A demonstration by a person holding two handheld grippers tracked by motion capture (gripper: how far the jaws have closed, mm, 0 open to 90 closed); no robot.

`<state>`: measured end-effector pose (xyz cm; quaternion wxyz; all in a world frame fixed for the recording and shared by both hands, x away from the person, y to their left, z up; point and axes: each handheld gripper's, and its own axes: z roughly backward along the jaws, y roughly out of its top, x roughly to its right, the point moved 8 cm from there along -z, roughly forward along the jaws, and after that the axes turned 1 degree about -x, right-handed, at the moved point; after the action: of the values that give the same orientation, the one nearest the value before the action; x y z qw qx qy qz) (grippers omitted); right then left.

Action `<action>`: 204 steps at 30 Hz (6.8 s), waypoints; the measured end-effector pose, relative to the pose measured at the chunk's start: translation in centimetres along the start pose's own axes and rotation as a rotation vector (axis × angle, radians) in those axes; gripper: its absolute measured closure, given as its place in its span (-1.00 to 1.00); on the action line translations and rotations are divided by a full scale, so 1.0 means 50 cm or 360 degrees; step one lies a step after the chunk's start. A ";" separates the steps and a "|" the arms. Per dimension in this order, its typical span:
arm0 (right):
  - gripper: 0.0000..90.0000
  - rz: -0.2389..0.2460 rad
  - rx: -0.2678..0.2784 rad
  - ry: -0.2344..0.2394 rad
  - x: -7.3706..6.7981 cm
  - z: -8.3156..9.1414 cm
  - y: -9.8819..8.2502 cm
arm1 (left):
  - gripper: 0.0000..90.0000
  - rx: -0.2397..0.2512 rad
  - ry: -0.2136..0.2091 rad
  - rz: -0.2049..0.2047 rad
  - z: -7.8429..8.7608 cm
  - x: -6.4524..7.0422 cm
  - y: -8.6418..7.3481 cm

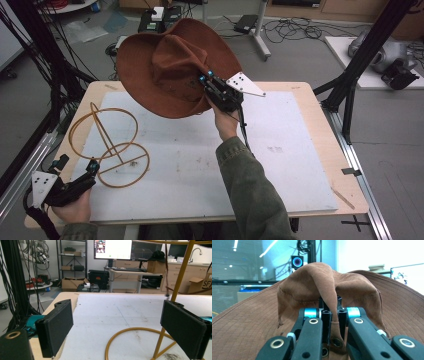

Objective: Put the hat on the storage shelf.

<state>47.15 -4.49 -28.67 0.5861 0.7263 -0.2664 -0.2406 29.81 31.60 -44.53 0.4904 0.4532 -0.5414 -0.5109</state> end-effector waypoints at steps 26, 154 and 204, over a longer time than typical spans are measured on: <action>0.95 -0.0046 0.0132 0.0275 -0.089 -0.006 0.075 | -0.75 0.0014 -0.0015 0.0019 0.003 0.001 0.001; -0.77 -0.0083 -0.0261 -0.0274 0.024 0.235 -0.016 | -0.75 0.0029 -0.0008 0.0020 0.013 -0.002 0.006; -0.72 -0.0140 -0.0387 -0.1035 0.163 0.538 -0.197 | -0.75 0.0017 -0.0050 0.0021 -0.013 0.011 0.000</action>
<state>36.45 -27.72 -43.94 0.5420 0.5472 -0.3771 -0.5143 30.41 30.99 -44.51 0.4829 0.4439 -0.5548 -0.5119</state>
